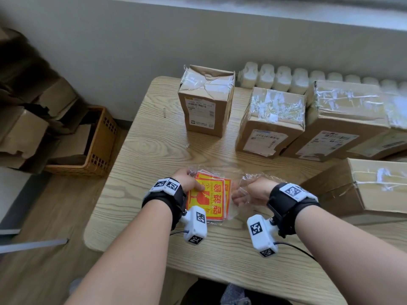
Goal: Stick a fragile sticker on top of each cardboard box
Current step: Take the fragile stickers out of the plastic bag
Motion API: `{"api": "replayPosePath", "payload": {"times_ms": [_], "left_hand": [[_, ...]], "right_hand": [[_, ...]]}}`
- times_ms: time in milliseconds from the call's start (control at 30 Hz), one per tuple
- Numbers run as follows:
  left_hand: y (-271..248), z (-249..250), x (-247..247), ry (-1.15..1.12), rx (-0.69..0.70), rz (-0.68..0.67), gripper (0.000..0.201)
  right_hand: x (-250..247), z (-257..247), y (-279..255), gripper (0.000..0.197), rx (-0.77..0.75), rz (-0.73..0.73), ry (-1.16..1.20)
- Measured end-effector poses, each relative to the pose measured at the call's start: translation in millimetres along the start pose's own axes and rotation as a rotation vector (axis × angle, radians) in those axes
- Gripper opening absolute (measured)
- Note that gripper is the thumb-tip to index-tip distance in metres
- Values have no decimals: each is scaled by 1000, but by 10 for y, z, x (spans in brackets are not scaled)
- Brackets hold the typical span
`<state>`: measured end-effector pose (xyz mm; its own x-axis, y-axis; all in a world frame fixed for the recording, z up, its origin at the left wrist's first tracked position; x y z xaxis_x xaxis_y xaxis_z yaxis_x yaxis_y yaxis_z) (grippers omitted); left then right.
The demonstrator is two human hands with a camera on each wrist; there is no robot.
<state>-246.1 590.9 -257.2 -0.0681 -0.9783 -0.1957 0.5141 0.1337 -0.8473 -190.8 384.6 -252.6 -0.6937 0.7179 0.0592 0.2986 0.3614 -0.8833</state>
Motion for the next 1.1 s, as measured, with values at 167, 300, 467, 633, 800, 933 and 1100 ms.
{"api": "replayPosePath", "payload": {"times_ms": [167, 300, 467, 633, 800, 933, 1100], "left_hand": [[-131, 97, 102, -208, 36, -89, 39], [-198, 132, 141, -275, 28, -141, 36], [-225, 183, 220, -387, 63, -208, 30], [-72, 185, 131, -358, 82, -137, 60], [-173, 88, 203, -428, -10, -166, 28], [-180, 103, 208, -422, 14, -185, 16], [-160, 233, 209, -367, 67, -150, 35]], "right_hand": [[60, -29, -40, 14, -15, -13, 29], [49, -80, -23, 27, -22, 46, 24], [-41, -172, -31, 34, 1, 147, -211], [-36, -240, -39, 37, -7, 151, -262], [-127, -280, -91, 30, -31, 176, -259], [-142, -232, -137, 33, -15, 140, -175], [52, -272, -191, 19, -127, -28, 211]]}}
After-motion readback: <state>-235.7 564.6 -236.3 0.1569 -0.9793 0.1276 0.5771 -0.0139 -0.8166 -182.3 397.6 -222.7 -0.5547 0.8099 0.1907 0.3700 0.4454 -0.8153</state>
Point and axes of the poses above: each hand's wrist, its own y-axis towards the middle knuckle, its own x-axis out of the palm, z = x × y, the point moved 10 cm from there along y, towards the middle knuckle, and after that the axes turned 8 degrees about -z, right-handed, at the moved point
